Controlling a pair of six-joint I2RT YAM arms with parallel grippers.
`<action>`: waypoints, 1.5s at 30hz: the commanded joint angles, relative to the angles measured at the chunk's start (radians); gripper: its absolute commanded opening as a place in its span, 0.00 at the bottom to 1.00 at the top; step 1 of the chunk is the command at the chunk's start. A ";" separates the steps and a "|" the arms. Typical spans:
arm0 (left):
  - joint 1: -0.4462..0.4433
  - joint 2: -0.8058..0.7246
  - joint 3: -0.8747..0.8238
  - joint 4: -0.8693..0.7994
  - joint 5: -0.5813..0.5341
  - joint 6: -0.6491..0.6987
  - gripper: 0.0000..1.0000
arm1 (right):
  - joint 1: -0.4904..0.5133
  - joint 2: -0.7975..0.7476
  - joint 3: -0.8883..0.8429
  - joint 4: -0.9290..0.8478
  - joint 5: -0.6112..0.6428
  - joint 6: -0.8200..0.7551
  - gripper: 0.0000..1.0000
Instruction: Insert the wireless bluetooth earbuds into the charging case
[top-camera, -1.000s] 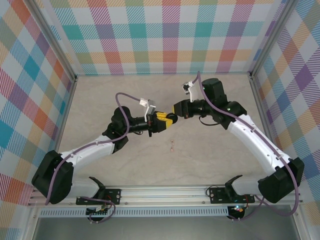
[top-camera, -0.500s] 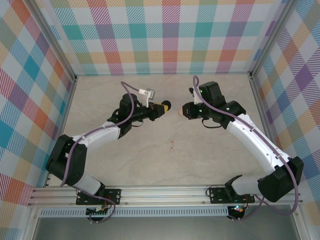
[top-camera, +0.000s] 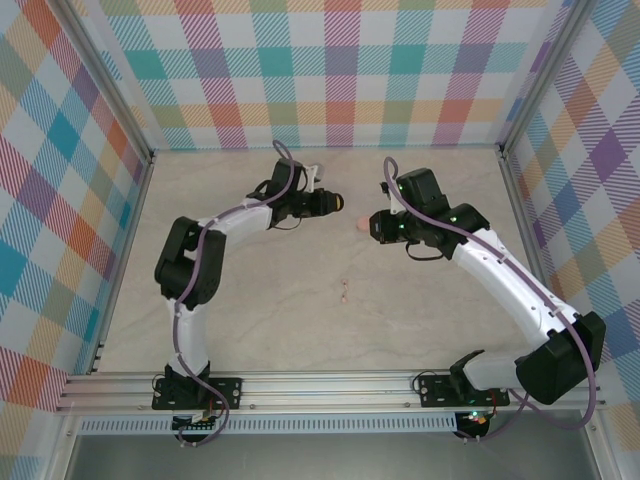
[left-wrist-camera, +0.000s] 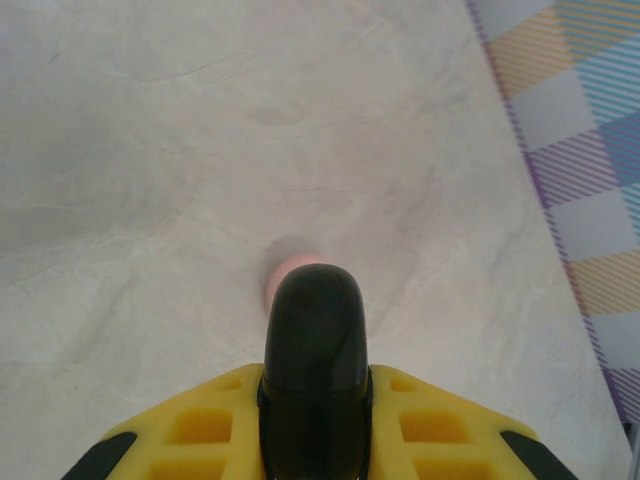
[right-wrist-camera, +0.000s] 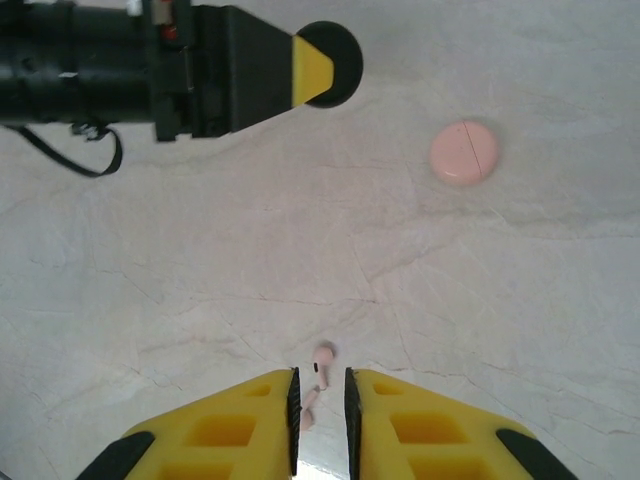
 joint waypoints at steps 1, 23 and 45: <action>0.015 0.076 0.103 -0.084 0.039 -0.011 0.21 | 0.000 -0.019 -0.017 -0.017 0.002 0.021 0.23; 0.041 0.339 0.361 -0.262 -0.065 0.000 0.51 | 0.000 0.004 -0.048 -0.034 0.010 0.026 0.27; 0.046 -0.266 -0.072 -0.441 -0.222 0.098 0.65 | -0.107 0.402 0.106 0.030 -0.017 -0.132 0.62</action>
